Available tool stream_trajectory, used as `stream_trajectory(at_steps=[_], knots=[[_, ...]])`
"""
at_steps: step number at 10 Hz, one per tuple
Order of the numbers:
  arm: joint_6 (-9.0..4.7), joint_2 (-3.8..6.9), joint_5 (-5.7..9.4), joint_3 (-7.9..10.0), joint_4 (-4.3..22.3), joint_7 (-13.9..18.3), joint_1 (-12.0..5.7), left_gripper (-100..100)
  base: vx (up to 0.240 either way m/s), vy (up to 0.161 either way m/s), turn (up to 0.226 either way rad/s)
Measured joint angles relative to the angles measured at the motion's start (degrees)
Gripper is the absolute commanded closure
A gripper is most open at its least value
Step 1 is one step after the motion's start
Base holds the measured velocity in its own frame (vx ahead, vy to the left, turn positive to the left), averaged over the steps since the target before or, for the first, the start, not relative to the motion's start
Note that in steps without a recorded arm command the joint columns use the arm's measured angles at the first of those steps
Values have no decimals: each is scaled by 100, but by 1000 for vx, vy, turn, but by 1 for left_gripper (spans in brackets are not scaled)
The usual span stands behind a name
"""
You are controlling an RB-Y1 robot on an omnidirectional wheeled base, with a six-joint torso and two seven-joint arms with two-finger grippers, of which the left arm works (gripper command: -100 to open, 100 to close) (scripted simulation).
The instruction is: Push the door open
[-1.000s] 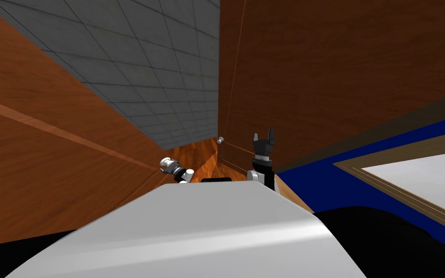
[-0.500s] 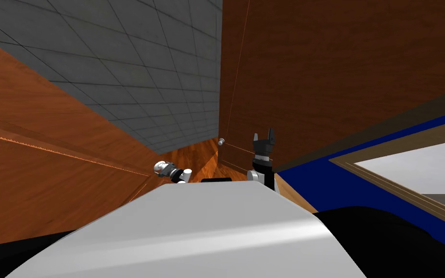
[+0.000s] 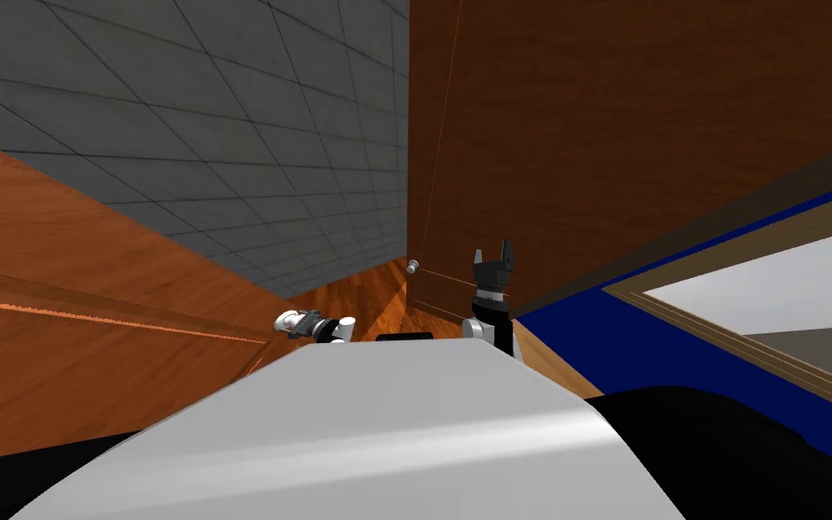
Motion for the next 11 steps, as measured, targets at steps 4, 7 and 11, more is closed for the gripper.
stream_trajectory(at_steps=[4, 7, 11], knots=[[-243, -47, 218, 253, 19, -62, -6, 100, 50, 94, -126], [-427, -144, 469, 533, -141, -229, 63, 100, 65, 142, -136], [-736, -188, 707, 829, -17, -245, 46, 100, 51, 112, -64]])
